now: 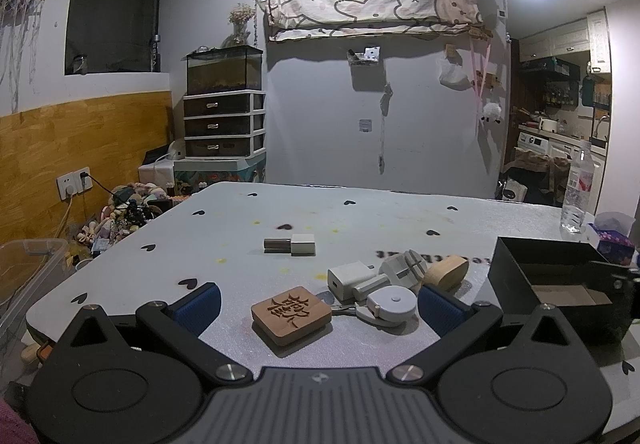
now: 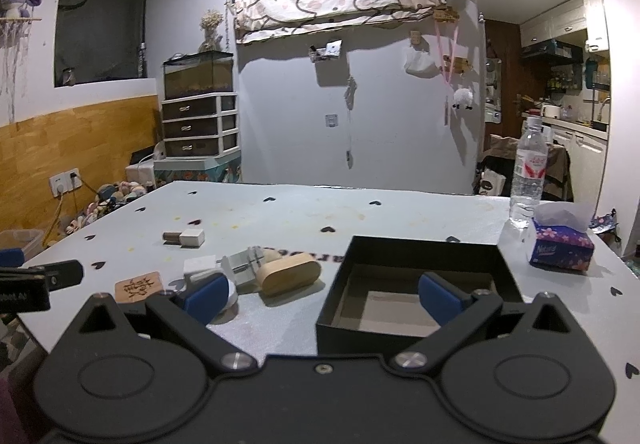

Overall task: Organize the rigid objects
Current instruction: 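Move the left tool to the carved wooden block and close on it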

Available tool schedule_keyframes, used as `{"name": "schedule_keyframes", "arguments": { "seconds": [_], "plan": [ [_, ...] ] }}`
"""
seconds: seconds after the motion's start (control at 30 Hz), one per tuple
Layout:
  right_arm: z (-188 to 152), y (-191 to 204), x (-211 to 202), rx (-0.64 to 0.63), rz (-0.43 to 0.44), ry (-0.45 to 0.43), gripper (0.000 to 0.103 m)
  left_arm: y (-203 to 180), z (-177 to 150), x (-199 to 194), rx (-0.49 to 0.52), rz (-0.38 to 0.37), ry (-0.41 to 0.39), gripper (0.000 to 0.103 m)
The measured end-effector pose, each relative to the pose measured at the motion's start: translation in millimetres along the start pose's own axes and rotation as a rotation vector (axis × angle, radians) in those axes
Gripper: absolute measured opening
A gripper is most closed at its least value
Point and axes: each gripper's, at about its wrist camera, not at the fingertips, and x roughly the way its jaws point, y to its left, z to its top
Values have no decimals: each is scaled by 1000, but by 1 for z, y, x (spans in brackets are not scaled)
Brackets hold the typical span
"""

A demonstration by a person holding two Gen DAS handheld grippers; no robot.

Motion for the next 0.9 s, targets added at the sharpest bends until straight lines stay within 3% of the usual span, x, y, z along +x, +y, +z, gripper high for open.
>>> {"name": "schedule_keyframes", "arguments": {
  "seconds": [0.3,0.7,0.9],
  "plan": [
    [-2,-25,3,42,-89,-3,103,13,-1,22,-19,20,16,103],
    [-14,-80,19,106,-297,17,103,24,-15,65,-57,73,73,103],
    [-24,-110,35,174,-327,70,103,25,-22,95,-88,86,131,103]
  ]
}}
